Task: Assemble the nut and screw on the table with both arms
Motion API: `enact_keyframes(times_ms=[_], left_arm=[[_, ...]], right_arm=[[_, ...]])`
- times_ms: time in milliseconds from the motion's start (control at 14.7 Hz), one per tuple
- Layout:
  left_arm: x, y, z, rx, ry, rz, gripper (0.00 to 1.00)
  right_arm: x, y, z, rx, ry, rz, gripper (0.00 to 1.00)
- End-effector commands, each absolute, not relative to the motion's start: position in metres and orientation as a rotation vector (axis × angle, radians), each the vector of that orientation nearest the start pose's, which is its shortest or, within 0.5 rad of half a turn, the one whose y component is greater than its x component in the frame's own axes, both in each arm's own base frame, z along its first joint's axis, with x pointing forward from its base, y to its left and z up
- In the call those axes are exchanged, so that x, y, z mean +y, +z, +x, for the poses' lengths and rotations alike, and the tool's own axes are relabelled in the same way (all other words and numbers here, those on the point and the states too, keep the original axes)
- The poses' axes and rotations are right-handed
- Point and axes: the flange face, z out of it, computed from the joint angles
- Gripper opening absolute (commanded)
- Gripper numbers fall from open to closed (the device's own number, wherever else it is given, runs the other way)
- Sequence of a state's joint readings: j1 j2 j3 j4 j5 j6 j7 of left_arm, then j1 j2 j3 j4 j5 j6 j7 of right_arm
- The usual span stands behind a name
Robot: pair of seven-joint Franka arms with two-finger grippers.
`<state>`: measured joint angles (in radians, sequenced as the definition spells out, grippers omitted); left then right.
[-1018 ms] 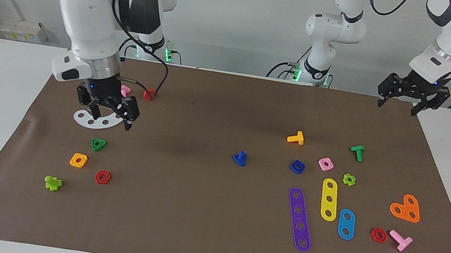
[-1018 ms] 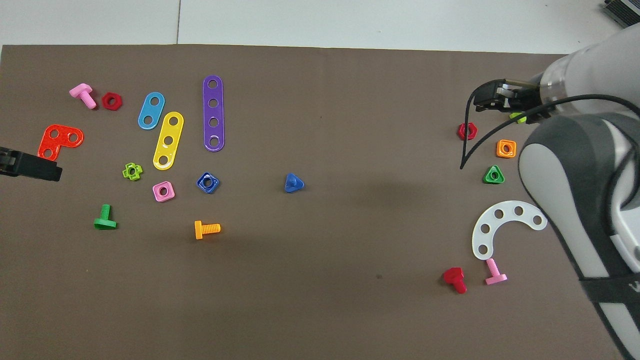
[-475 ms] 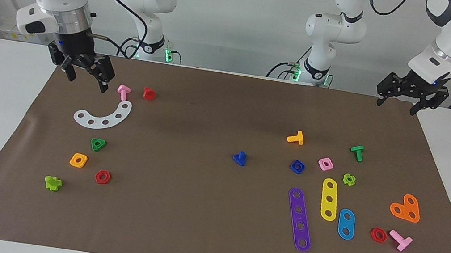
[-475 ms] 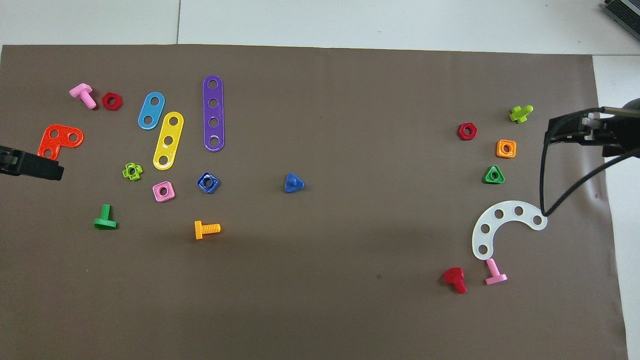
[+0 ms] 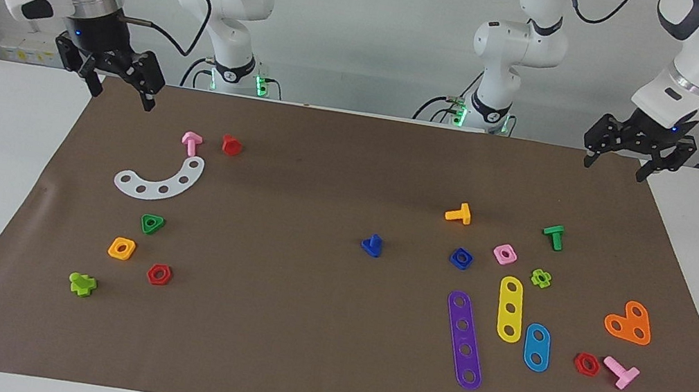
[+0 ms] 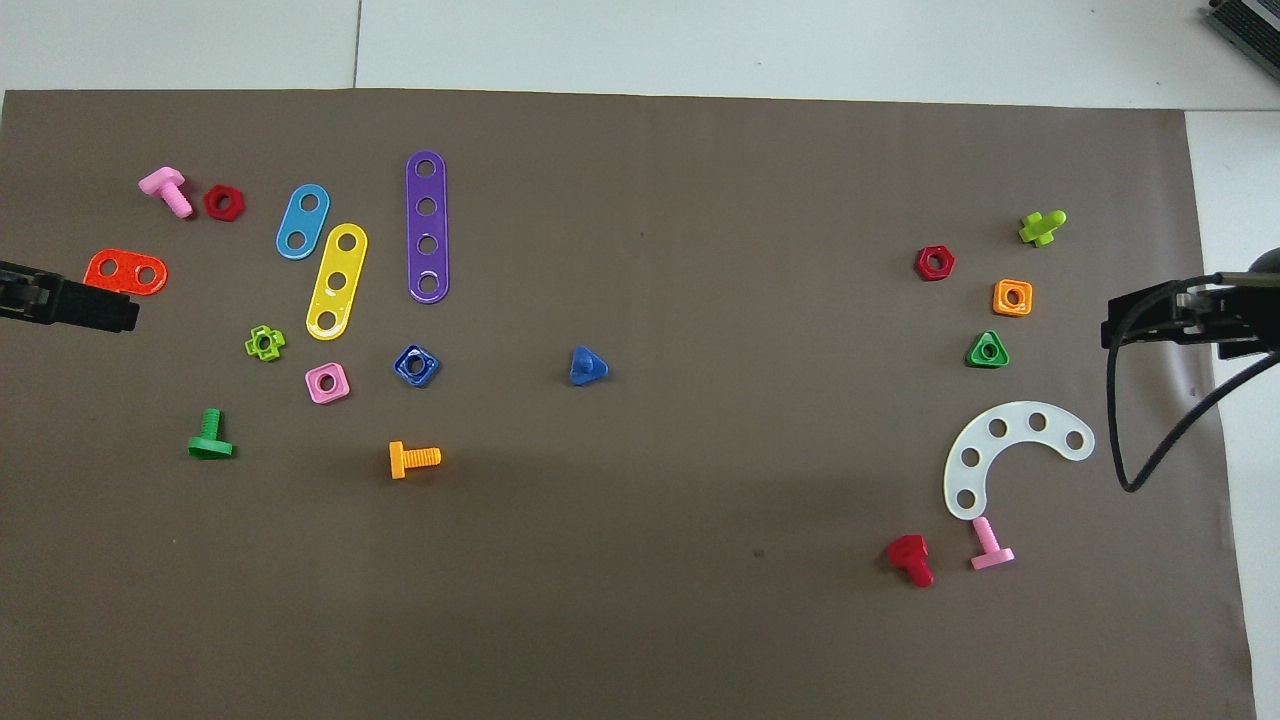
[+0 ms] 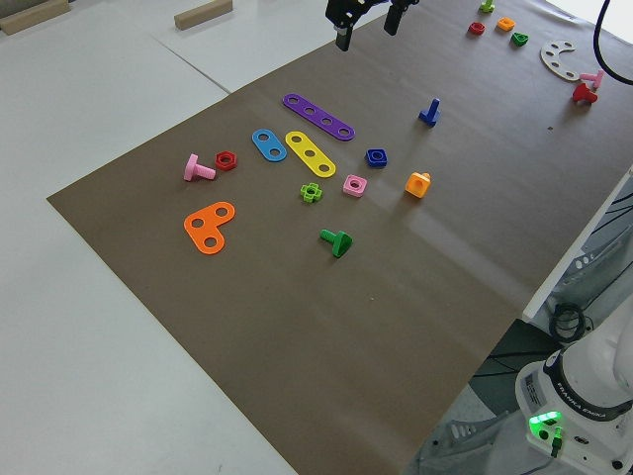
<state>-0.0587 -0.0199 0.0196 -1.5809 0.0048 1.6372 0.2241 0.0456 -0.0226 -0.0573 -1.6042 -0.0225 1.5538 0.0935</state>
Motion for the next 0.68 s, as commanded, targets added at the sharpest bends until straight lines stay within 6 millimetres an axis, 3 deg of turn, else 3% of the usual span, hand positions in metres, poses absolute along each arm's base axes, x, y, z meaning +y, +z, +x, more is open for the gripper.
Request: enact_keyframes(times_ms=[0, 136, 407, 611], left_arm=[[-0.025, 0.627, 0.563, 0.402, -0.166, -3.106, 1.0], [-0.031, 0.614, 0.568, 0.413, -0.195, -3.103, 1.0], [-0.048, 0.57, 0.576, 0.446, -0.209, -3.097, 1.0], [-0.079, 0.533, 0.583, 0.4, -0.205, -3.112, 1.0]], right_arm=[[-0.013, 0.618, 0.538, 0.116, 0.063, -3.147, 1.0], [-0.01, 0.619, 0.538, 0.123, 0.058, -3.147, 1.0], [-0.004, 0.62, 0.537, 0.116, 0.053, -3.151, 1.0], [-0.004, 0.634, 0.536, 0.106, 0.055, -3.165, 1.0]])
